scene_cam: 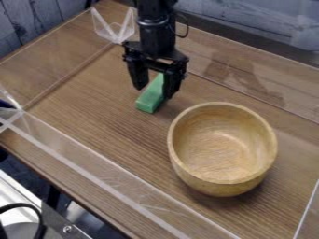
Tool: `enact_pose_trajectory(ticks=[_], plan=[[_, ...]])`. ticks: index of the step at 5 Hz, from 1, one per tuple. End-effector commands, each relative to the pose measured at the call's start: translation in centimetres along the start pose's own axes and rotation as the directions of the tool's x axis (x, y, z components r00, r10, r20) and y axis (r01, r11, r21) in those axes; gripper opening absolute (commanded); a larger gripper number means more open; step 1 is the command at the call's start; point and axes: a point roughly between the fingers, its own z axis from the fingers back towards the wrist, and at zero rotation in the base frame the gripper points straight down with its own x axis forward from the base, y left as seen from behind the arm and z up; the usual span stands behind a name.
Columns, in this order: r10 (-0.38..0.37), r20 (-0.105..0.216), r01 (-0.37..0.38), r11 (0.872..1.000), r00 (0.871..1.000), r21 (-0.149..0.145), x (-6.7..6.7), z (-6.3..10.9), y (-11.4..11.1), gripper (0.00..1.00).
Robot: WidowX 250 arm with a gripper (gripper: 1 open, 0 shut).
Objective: Put the green block in the brown bowl
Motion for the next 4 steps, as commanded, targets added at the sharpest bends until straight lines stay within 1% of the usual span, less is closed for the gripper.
enact_pose_trajectory(ticks=[1,4], plan=[[0.007,0.079,-0.007,1.000,0.997,0.010,1.2,1.7,0.5,1.00],[0.016,0.075,-0.017,1.000,0.997,0.007,1.1,0.7,0.3,1.00]])
